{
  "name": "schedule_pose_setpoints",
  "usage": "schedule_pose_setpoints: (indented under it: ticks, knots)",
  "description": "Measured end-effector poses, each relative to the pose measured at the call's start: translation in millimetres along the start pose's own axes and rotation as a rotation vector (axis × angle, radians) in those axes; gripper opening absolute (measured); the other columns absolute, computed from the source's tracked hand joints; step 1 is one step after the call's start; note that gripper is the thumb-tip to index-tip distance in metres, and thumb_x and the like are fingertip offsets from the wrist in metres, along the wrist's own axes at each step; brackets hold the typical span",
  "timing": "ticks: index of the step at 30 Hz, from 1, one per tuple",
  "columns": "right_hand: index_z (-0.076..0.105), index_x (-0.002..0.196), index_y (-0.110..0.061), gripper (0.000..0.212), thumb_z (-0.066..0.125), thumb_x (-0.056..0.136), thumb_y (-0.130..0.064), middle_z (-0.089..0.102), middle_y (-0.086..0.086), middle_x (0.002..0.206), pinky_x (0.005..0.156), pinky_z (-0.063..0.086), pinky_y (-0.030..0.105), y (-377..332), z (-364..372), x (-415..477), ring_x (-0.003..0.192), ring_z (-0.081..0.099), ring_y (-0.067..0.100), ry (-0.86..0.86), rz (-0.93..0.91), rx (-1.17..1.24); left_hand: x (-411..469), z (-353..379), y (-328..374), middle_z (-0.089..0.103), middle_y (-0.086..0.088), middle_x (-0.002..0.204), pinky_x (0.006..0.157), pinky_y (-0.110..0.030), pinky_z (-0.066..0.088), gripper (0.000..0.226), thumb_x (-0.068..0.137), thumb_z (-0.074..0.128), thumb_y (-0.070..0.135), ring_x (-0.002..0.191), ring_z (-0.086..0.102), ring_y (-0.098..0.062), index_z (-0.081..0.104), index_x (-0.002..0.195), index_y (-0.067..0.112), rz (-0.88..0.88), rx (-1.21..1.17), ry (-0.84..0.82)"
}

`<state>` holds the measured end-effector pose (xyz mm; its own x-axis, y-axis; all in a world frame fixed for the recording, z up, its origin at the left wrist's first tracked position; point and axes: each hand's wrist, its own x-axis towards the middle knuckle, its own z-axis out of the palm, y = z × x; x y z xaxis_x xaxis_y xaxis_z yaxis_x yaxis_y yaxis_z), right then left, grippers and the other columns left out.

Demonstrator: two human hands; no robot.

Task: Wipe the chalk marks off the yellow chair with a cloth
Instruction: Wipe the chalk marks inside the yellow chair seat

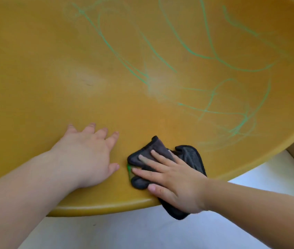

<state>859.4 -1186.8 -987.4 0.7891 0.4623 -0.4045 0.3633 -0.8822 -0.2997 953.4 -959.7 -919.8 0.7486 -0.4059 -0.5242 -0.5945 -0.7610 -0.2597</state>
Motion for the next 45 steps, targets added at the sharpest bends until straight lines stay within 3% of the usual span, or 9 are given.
schedule_pose_setpoints:
  ticks: [6, 8, 16, 21, 26, 29, 35, 40, 45]
  knots:
    - [-0.014, 0.153, -0.058, 0.063, -0.006, 0.091, -0.072, -0.020, -0.006, 0.169, 0.118, -0.013, 0.066, 130.7, -30.0, -0.9, 0.154, -0.021, 0.034, 0.058, 0.599, -0.224, 59.8, -13.4, 49.1, -0.004, -0.003, 0.169, 0.120, -0.061, 0.014, 0.082, 0.094, 0.023, 0.072, 0.153, 0.008, -0.030, -0.002, 0.159, 0.029, 0.071, -0.114, 0.242]
    - [-0.016, 0.154, -0.054, 0.067, -0.005, 0.091, -0.074, -0.022, 0.001, 0.169, 0.117, -0.012, 0.069, 147.0, -33.0, 11.0, 0.153, -0.021, 0.039, 0.074, 0.657, -0.262, 76.8, -3.1, 59.5, -0.006, -0.003, 0.169, 0.120, -0.063, 0.009, 0.082, 0.095, 0.020, 0.071, 0.154, 0.003, -0.031, -0.005, 0.159, 0.028, 0.074, -0.140, 0.265]
    - [-0.014, 0.158, -0.044, 0.075, -0.003, 0.090, -0.074, -0.024, -0.008, 0.167, 0.120, -0.012, 0.064, 50.5, -10.5, 33.5, 0.153, -0.025, 0.031, 0.007, 0.290, -0.122, 65.8, 33.3, 30.7, -0.001, -0.003, 0.168, 0.119, -0.062, 0.014, 0.098, 0.078, -0.004, 0.081, 0.153, 0.007, -0.028, 0.001, 0.159, 0.027, 0.120, -0.105, 0.152]
    - [-0.010, 0.157, -0.049, 0.063, 0.007, 0.100, -0.068, -0.022, -0.010, 0.168, 0.120, -0.019, 0.058, 9.6, 8.2, 18.3, 0.152, -0.029, 0.027, -0.019, 0.068, -0.108, 51.4, 53.2, 3.3, 0.002, 0.002, 0.169, 0.117, -0.063, 0.022, 0.111, 0.068, -0.023, 0.084, 0.153, 0.012, -0.024, 0.006, 0.160, 0.029, 0.202, -0.045, 0.142]
    - [-0.021, 0.151, -0.056, 0.063, -0.004, 0.094, -0.075, -0.030, -0.009, 0.165, 0.121, -0.018, 0.057, 60.7, 1.1, -27.3, 0.150, -0.032, 0.028, -0.012, 0.356, -0.188, 54.1, 41.8, 4.9, 0.045, -0.008, 0.150, 0.100, -0.055, 0.045, 0.099, 0.079, 0.010, 0.086, 0.132, 0.046, -0.030, 0.046, 0.144, 0.022, 0.240, 0.036, 0.218]
    - [-0.024, 0.150, -0.056, 0.070, -0.013, 0.085, -0.081, -0.029, -0.003, 0.166, 0.119, -0.017, 0.062, 103.8, -16.1, -61.6, 0.151, -0.029, 0.034, -0.009, 0.610, -0.314, 74.2, 5.2, 29.2, 0.038, -0.004, 0.146, 0.106, -0.052, 0.040, 0.101, 0.072, 0.029, 0.092, 0.133, 0.038, -0.028, 0.030, 0.148, 0.025, 0.224, 0.016, 0.224]
    - [-0.013, 0.158, -0.045, 0.085, -0.011, 0.083, -0.085, -0.022, 0.005, 0.168, 0.115, -0.014, 0.070, 154.9, -46.6, -54.3, 0.152, -0.024, 0.041, 0.132, 0.978, -0.421, 110.0, -21.0, 91.2, -0.004, -0.005, 0.166, 0.107, -0.072, 0.033, 0.153, 0.046, 0.058, 0.098, 0.150, 0.009, -0.035, -0.001, 0.159, 0.015, 0.173, -0.224, 0.027]
    - [-0.014, 0.158, -0.042, 0.081, -0.001, 0.090, -0.082, -0.024, -0.004, 0.168, 0.120, -0.013, 0.061, 97.6, -12.9, -7.1, 0.153, -0.027, 0.031, 0.081, 0.691, -0.222, 113.6, -8.9, 92.3, -0.011, -0.003, 0.166, 0.104, -0.073, 0.033, 0.158, 0.042, 0.052, 0.102, 0.149, 0.004, -0.035, -0.005, 0.159, 0.013, 0.181, -0.214, 0.053]
    - [-0.016, 0.154, -0.055, 0.064, 0.001, 0.096, -0.076, -0.028, -0.017, 0.165, 0.120, -0.022, 0.050, 71.7, -8.3, -74.2, 0.150, -0.032, 0.019, -0.123, 0.378, -0.234, 115.5, -11.5, 92.9, -0.006, -0.004, 0.165, 0.104, -0.073, 0.034, 0.157, 0.040, 0.057, 0.100, 0.147, 0.008, -0.035, 0.000, 0.159, 0.014, 0.185, -0.233, 0.049]
